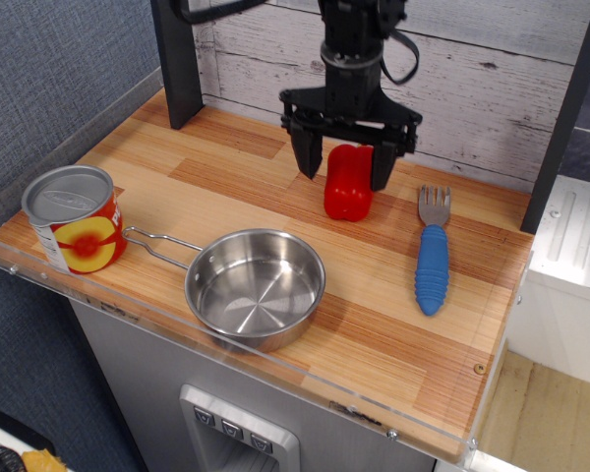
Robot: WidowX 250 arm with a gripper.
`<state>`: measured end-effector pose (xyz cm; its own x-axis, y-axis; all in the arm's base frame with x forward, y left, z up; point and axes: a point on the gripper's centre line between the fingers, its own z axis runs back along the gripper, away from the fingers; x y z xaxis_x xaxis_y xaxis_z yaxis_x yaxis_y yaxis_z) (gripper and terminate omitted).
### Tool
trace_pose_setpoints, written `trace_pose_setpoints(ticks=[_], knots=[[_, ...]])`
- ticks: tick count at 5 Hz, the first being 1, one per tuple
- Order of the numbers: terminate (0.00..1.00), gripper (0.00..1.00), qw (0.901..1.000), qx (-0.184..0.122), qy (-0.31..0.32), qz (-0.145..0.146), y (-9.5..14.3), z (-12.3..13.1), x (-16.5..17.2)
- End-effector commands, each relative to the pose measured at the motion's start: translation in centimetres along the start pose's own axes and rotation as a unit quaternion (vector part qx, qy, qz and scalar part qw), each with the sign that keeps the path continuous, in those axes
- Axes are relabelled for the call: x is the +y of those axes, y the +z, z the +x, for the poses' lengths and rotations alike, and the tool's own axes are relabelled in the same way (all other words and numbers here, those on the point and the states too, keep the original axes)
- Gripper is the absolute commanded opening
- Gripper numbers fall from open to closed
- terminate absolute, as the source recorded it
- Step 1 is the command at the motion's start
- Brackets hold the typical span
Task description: Place the red pepper inside the pot
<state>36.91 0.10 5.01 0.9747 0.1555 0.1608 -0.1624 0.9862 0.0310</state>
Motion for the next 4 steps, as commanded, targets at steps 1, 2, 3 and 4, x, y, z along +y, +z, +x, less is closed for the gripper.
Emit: trace_pose_setpoints(ticks=[1,2,3,4], knots=[[0.00,1.00,0.9998,-0.007,0.007,0.016,0.4,0.9,-0.7],[0.00,1.00,0.9996,0.008,0.019,0.021,-0.6,0.8,-0.1],[0.00,1.00,0.9986,0.020,0.029,0.038,-1.0,0.7,0.5],[0.00,1.00,0.9987,0.021,0.032,0.033,-1.3,0.6,1.0]])
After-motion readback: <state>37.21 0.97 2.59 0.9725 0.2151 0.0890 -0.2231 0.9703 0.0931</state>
